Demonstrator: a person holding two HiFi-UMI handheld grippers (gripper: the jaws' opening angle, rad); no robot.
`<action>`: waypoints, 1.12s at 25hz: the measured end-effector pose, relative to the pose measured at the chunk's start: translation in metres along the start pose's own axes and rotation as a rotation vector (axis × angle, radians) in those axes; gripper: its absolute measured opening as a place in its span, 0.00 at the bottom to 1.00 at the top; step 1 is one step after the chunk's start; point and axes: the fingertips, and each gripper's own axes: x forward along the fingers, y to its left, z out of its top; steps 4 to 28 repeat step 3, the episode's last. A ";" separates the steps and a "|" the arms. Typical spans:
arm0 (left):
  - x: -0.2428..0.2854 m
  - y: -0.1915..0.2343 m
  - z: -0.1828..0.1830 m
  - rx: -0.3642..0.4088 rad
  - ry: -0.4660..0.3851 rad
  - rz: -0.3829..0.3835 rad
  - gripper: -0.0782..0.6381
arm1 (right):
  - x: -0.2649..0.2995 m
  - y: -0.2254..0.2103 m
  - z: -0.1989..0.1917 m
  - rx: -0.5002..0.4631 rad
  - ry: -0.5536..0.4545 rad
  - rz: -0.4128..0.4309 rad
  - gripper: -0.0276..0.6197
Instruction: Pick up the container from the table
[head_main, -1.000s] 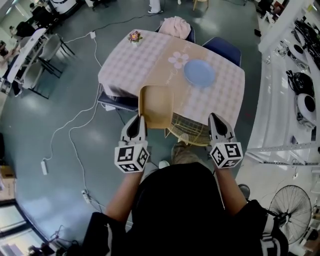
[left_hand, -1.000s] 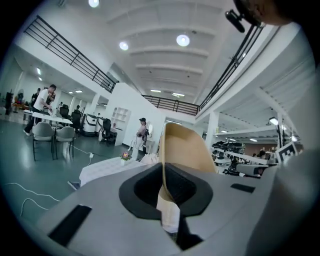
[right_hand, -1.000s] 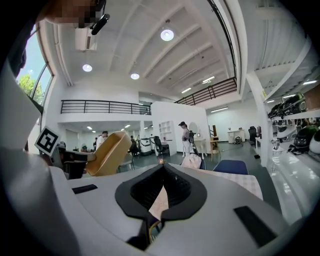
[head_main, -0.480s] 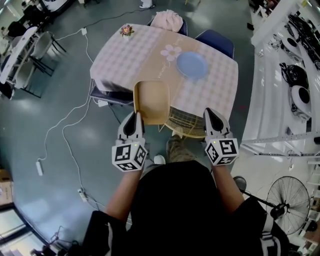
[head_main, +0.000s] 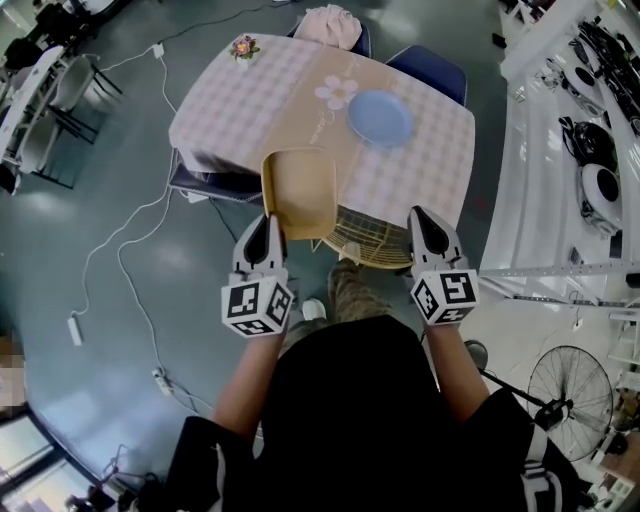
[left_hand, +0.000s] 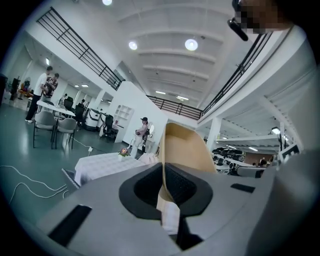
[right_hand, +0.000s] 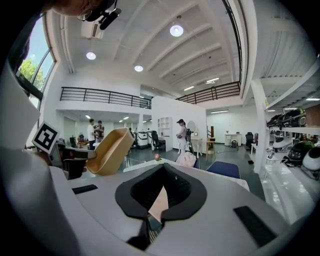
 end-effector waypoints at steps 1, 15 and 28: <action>0.004 0.000 -0.002 -0.002 0.002 0.000 0.13 | 0.004 -0.002 0.000 -0.002 0.001 0.002 0.04; 0.013 -0.001 -0.005 -0.007 0.004 -0.001 0.13 | 0.011 -0.008 0.000 -0.005 0.005 0.006 0.04; 0.013 -0.001 -0.005 -0.007 0.004 -0.001 0.13 | 0.011 -0.008 0.000 -0.005 0.005 0.006 0.04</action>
